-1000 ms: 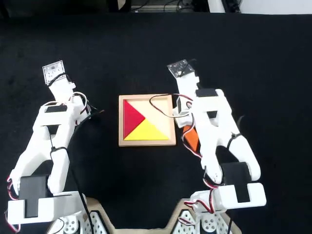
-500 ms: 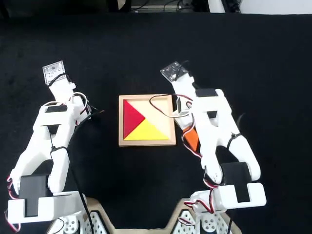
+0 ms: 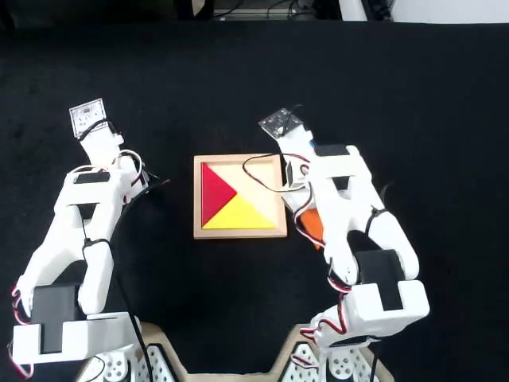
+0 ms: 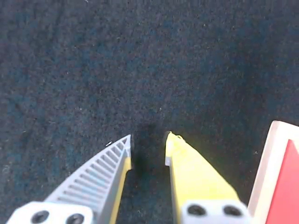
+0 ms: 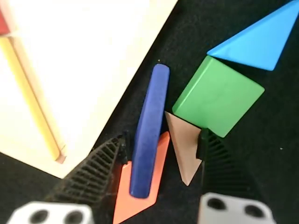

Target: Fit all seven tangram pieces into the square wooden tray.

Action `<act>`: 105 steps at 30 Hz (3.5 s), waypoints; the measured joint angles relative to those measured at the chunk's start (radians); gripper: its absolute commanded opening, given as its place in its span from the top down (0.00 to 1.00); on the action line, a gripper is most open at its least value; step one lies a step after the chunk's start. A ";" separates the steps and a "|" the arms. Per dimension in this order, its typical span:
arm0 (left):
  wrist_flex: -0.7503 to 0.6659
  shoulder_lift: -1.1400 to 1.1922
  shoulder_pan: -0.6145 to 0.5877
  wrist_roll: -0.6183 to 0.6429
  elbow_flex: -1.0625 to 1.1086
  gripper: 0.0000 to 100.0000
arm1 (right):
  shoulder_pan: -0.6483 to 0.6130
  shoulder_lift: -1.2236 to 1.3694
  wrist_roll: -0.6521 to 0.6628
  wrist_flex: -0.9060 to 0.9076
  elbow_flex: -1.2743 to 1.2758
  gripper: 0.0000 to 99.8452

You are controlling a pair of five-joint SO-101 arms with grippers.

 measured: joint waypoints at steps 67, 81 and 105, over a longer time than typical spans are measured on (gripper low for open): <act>0.000 0.000 0.000 0.000 0.000 0.87 | -0.186 -0.161 0.637 -0.519 0.209 0.99; 0.000 0.000 0.000 -0.012 0.000 0.87 | -0.164 -0.160 0.709 -0.519 0.206 0.99; 0.000 0.000 0.000 -0.020 0.000 0.87 | -0.161 -0.061 0.715 -0.525 0.133 0.98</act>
